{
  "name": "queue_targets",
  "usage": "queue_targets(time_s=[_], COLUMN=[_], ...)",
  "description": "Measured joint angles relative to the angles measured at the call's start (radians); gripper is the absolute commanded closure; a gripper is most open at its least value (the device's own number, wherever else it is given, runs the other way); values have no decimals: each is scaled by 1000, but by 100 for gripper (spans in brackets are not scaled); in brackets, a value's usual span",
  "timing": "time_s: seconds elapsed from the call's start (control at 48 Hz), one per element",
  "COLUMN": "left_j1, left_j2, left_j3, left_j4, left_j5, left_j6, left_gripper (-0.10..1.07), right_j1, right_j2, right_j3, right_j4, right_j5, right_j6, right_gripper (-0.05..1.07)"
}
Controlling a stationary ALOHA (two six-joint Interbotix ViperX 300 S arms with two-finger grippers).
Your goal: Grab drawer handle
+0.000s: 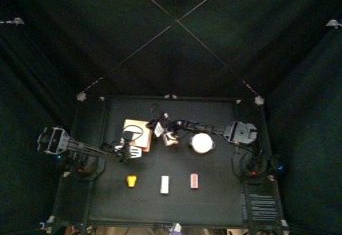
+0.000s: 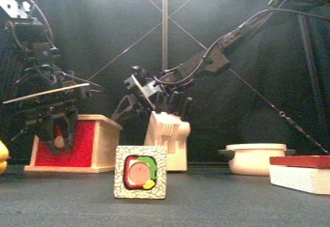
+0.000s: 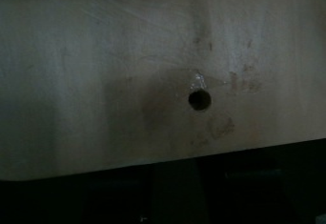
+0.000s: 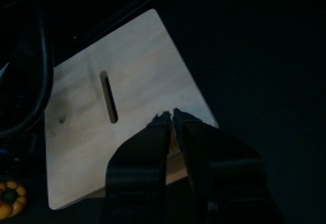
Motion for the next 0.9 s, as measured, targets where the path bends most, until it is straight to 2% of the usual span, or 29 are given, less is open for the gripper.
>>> queue_targets(time_s=[0.896], left_j1=[2], left_j2=[0], left_j3=[0], left_j4=[0], left_j5=[-14], left_j6=[0], left_gripper=[51], right_j1=[0], right_j2=[0], right_j3=[8], right_j4=[-2], right_j5=[0], right_j6=[0], right_gripper=[48])
